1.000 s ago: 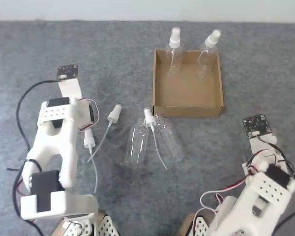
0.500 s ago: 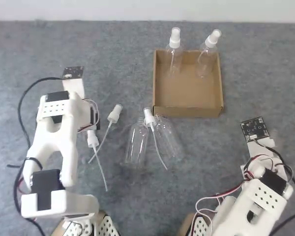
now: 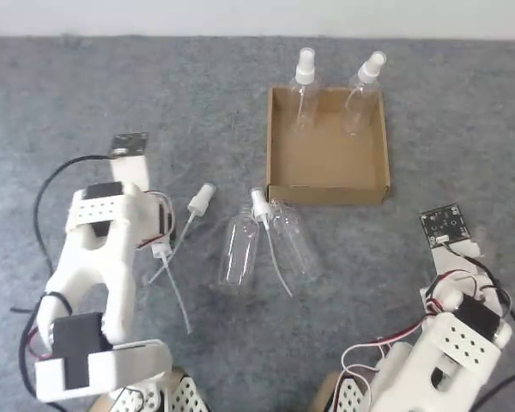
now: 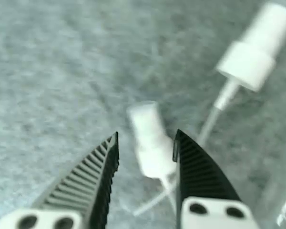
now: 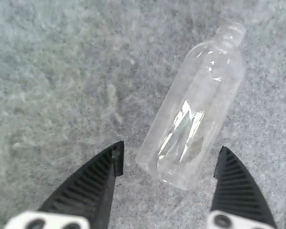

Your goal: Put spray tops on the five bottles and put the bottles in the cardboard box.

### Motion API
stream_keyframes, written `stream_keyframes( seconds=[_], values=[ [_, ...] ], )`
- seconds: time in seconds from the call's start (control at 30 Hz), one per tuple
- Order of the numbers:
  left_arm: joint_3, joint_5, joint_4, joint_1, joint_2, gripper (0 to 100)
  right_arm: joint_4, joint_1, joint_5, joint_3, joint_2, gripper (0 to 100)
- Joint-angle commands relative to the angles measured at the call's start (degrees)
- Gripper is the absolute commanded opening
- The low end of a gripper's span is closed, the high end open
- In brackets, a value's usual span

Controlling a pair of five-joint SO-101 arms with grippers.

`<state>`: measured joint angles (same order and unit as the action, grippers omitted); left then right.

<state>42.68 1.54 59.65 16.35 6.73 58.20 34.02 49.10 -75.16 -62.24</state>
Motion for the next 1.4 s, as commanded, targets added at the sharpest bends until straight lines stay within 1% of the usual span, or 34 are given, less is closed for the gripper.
stream_keyframes(
  seconds=[0.0, 0.2, 0.43, 0.6, 0.73, 0.8, 0.9, 1.1, 1.2, 1.27, 1.37],
  values=[
    [0.04, -0.53, -2.46, 1.23, 2.9, 17, -0.31, -0.13, 0.44, -0.09, -1.63, 26.0],
    [0.4, -0.53, -2.81, 0.09, 2.81, 17, -0.22, 0.04, 0.44, -0.09, -1.63, 26.0],
    [3.47, 0.0, -3.34, -4.66, 2.81, 17, -0.22, 0.04, 0.44, -0.09, -1.54, 26.0],
    [6.37, 1.23, -8.0, -4.48, 2.81, 10, -0.22, 0.04, 0.44, -0.09, -1.54, 26.0],
    [6.29, 1.05, -8.53, -4.84, 2.81, 7, -0.22, 0.04, 0.44, -0.09, -1.63, 26.0],
    [4.53, -0.26, -8.26, -4.84, 2.99, 4, -0.22, 0.04, 0.44, -0.09, -1.63, 26.0],
    [-0.84, -1.85, -4.92, -4.66, 3.34, 1, -0.22, 0.04, 0.44, -0.09, -1.63, 26.0],
    [-17.27, -1.67, 6.42, -4.48, 3.6, 1, -0.22, 0.04, 0.53, -0.09, -1.63, 26.0],
    [-24.22, -0.09, 11.96, -4.75, 3.96, 1, -0.22, 0.04, 0.53, -0.09, -1.63, 26.0],
    [-25.89, 0.62, 13.54, -4.92, 5.89, 1, -0.22, 0.04, 0.53, 0.0, -1.63, 26.0],
    [-24.22, 0.7, 13.54, -6.24, 9.23, 1, -0.22, -0.04, 0.53, 0.09, -1.63, 26.0]
  ],
)
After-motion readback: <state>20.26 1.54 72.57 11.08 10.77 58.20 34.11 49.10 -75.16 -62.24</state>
